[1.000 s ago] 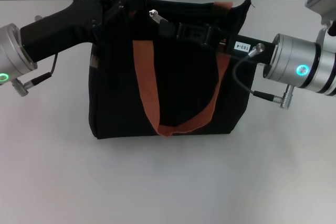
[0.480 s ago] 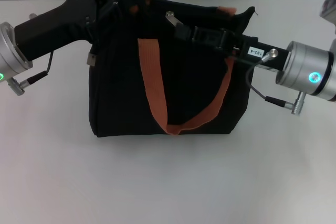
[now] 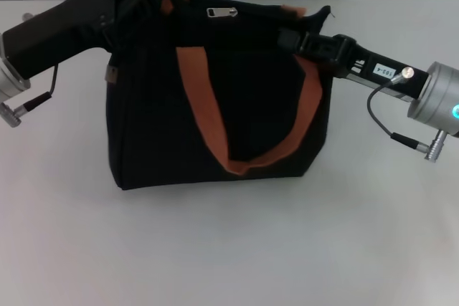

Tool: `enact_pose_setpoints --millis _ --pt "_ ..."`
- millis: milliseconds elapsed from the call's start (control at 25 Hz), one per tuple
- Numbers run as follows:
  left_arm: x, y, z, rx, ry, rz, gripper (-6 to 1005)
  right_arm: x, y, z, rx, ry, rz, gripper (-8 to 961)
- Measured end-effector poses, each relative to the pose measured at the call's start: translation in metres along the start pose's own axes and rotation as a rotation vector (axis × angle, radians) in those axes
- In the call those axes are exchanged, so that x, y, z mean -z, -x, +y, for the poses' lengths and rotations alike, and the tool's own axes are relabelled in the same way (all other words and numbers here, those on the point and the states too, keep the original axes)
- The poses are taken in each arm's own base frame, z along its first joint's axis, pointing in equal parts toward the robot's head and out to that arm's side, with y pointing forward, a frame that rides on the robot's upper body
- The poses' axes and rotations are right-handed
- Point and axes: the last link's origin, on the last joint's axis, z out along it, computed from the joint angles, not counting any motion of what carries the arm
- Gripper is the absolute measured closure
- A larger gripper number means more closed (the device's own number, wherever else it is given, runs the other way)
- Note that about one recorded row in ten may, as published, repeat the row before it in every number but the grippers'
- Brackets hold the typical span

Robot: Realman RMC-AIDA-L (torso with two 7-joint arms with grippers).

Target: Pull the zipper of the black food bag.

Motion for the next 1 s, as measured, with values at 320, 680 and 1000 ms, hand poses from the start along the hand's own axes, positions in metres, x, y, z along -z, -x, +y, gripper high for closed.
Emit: enact_pose_setpoints --millis 320,680,1000 --pt "-0.003 -0.001 0.001 -0.003 0.008 0.003 933 -0.001 0.004 0.017 0.154 0.108 -0.007 955" --pt "-0.006 0.000 0.003 0.005 0.024 0.006 932 0.012 -0.006 0.042 0.669 0.269 -0.222 953" --pt "-0.007 0.000 0.002 0.007 0.022 0.006 930 0.003 -0.014 0.038 1.123 0.186 -0.306 786"
